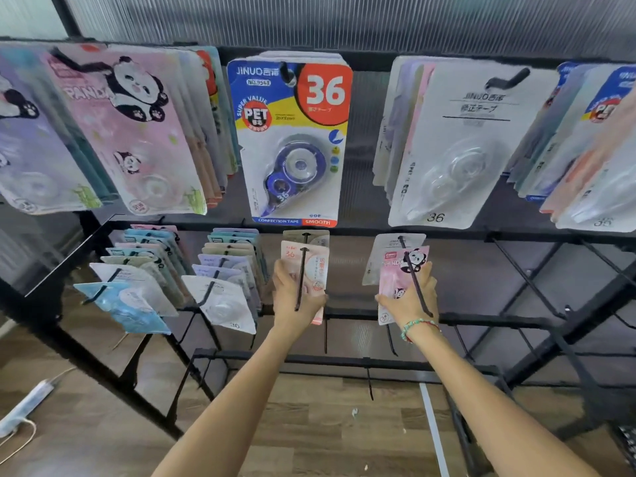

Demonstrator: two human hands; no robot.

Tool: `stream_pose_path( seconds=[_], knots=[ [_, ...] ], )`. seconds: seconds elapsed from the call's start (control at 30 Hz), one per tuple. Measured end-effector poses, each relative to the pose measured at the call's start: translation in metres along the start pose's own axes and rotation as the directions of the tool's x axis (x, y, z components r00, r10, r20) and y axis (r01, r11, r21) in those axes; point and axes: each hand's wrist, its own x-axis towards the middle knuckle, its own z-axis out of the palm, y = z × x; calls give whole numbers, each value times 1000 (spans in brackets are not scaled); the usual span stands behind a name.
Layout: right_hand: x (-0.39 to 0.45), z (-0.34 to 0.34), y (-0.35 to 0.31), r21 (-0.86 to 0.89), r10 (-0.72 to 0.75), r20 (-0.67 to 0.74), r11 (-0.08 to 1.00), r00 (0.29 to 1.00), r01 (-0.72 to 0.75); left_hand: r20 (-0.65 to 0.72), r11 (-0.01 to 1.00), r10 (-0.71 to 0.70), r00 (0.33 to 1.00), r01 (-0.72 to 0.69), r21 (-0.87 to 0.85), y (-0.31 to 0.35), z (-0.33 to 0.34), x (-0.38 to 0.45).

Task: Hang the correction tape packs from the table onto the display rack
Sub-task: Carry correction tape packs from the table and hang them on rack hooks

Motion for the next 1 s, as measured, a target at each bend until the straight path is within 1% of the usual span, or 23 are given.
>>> stream_pose_path(
  seconds=[0.2, 0.4, 0.53, 0.6, 0.7, 0.83, 1.0],
  knots=[
    [21, 13, -7, 28, 7, -16, 1000, 1000, -7, -75, 1000, -10, 997, 9, -7, 1, 15, 24],
    [25, 15, -8, 38, -23, -45, 999, 999, 25, -99, 999, -47, 994, 44, -31, -7, 25, 35],
    [21, 14, -8, 56, -17, -44, 998, 999, 20, -109, 999, -45, 993, 41, -36, -7, 24, 34],
    [19, 13, -8, 63, -1, -39, 998, 999, 3, -104, 999, -37, 994, 36, -11, -6, 21, 32],
    [11, 9, -7, 36, 38, 1, 999, 999, -38, -92, 999, -17, 996, 20, 33, -7, 15, 25],
    [-9, 0, -5, -28, 36, 48, 999, 998, -34, -60, 998, 17, 998, -14, 56, -4, 4, 10],
    [-46, -17, 0, -127, -35, 147, 990, 988, 54, -28, 988, 130, 991, -127, 86, 0, -13, -27]
  ],
)
